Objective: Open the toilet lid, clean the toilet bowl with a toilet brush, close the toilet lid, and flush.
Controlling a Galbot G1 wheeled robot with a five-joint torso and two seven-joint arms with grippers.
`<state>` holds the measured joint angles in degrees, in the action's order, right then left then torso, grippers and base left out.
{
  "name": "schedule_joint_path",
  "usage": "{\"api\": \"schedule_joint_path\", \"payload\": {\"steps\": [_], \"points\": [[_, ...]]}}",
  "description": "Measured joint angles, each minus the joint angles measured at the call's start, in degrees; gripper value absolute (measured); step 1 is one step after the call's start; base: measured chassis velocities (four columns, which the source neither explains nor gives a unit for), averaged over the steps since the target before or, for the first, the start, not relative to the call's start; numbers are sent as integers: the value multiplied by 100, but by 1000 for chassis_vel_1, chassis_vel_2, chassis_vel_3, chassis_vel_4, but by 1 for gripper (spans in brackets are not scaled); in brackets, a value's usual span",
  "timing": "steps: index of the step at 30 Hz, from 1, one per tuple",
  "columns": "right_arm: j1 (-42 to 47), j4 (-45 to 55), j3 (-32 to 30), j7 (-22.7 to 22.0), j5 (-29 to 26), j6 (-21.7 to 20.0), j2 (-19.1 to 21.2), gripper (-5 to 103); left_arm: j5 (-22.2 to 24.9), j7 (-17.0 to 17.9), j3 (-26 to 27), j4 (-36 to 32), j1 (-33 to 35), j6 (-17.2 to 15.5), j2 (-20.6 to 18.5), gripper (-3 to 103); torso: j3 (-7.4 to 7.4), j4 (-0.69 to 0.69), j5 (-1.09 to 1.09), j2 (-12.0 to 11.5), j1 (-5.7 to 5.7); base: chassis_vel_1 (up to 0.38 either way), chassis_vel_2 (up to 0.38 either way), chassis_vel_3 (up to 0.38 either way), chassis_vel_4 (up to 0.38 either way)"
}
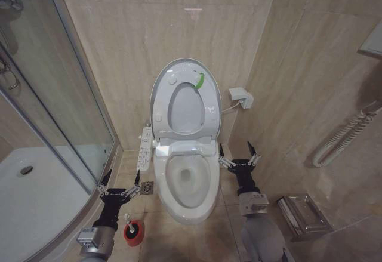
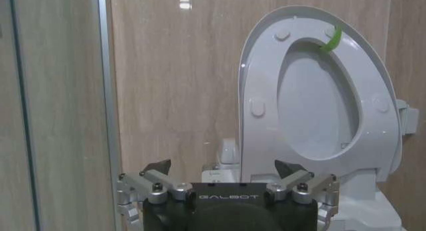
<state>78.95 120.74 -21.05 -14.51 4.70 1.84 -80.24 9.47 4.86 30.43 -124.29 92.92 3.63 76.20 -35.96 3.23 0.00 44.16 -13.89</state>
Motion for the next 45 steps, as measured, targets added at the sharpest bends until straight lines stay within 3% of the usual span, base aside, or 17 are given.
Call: {"api": "schedule_joint_path", "payload": {"steps": [45], "points": [[0,0,0,0,0,0,0,100,0,0,0,0,0,0,0,100,0,0,0,0,0,0,0,0,0]]}}
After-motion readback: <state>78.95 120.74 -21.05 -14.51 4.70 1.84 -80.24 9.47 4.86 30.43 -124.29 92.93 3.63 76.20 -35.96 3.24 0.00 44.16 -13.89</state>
